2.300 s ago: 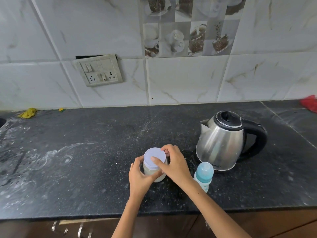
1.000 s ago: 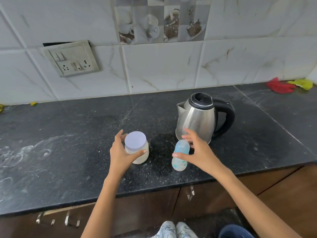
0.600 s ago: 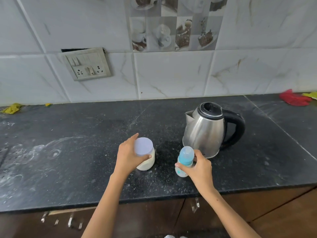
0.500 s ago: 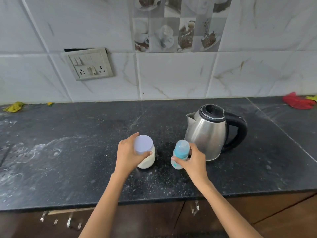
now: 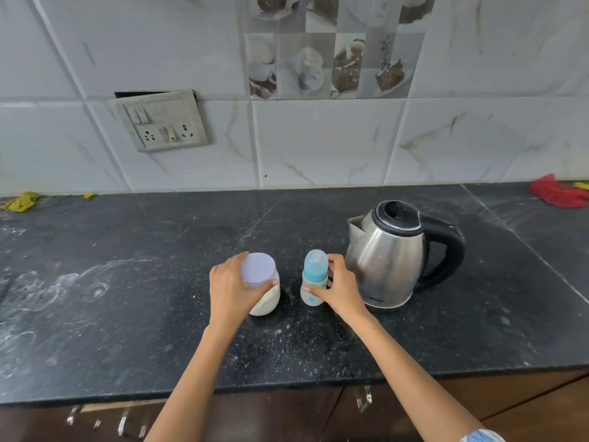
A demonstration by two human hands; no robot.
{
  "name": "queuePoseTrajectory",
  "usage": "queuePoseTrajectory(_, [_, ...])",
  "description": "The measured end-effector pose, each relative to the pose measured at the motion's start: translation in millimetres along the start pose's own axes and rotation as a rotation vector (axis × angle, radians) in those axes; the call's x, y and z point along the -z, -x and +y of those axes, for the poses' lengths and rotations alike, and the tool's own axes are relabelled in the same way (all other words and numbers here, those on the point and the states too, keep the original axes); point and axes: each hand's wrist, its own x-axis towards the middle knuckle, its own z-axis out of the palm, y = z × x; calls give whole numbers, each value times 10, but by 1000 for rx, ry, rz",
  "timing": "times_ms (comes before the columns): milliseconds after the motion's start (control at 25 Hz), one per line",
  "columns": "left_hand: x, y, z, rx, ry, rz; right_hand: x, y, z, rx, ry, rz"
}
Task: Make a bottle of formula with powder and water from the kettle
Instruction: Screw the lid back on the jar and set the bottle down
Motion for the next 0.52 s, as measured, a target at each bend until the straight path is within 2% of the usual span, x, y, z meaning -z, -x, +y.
queuePoseTrajectory(80, [-43,50,-7,26,-11,10,9,7,31,-10,-20,-20])
queuePoseTrajectory(280, [-140,63,-45,49,-37,2,-47,33,39,1,-26,95])
queuePoseTrajectory(520, [-108,-16,-85,11,-81,-89,-22,-1,49,-11,-47,69])
